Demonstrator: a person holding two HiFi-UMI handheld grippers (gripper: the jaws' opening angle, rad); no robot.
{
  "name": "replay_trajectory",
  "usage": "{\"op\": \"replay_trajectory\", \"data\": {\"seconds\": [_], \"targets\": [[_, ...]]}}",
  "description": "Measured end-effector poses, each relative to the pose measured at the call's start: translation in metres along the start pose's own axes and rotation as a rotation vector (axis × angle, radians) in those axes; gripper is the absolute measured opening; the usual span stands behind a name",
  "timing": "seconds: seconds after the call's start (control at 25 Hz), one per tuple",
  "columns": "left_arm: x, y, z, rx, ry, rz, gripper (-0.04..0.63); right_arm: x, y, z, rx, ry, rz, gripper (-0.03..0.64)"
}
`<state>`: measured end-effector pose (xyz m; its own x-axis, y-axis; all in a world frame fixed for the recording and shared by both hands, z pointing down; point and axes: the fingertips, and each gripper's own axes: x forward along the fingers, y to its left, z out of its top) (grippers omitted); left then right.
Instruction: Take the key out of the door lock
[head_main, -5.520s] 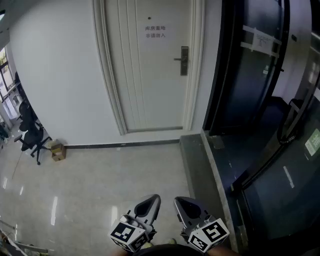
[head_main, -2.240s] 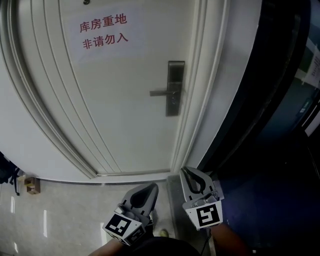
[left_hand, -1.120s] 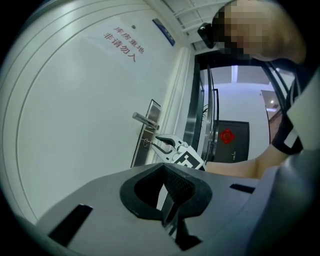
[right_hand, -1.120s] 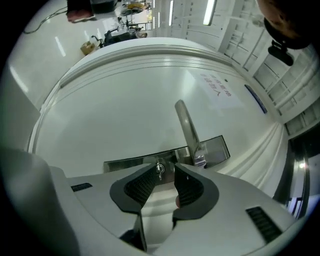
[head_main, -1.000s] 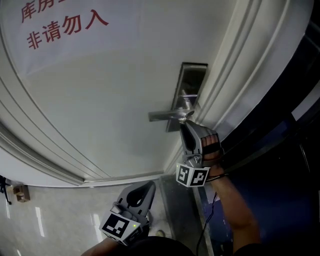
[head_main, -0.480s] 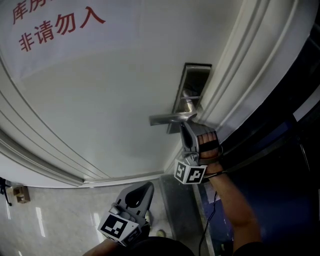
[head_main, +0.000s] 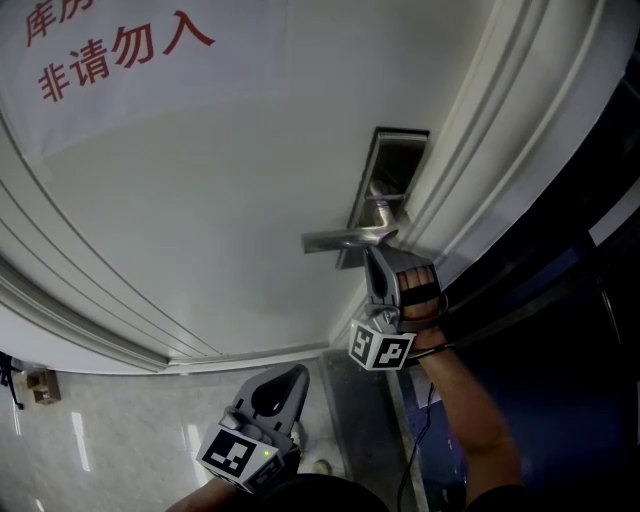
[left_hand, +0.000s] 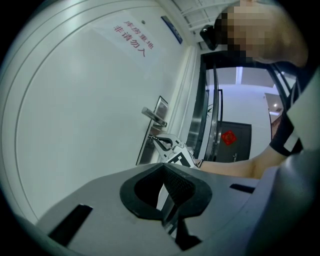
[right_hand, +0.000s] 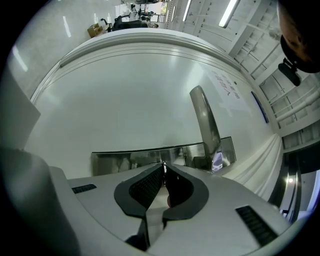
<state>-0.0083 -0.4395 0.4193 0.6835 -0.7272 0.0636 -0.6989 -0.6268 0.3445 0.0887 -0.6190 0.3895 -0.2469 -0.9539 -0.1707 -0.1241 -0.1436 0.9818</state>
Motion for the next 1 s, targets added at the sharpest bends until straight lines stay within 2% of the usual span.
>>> {"op": "replay_trajectory", "data": {"seconds": [0.24, 0.64, 1.0], "targets": [[-0.0007, -0.0028, 0.0047, -0.007, -0.025, -0.006, 0.005, -0.0011, 0.0006, 0.0003, -0.020, 0.012, 0.010, 0.028], [-0.0034, -0.0003, -0.0016, -0.013, -0.007, 0.010, 0.005, -0.0022, 0.0007, 0.0002, -0.040, 0.021, 0.011, 0.026], [-0.0056, 0.0014, 0.0001, -0.033, -0.031, 0.006, 0.005, -0.0031, -0.0004, -0.0006, 0.005, 0.025, 0.055, 0.021]]}}
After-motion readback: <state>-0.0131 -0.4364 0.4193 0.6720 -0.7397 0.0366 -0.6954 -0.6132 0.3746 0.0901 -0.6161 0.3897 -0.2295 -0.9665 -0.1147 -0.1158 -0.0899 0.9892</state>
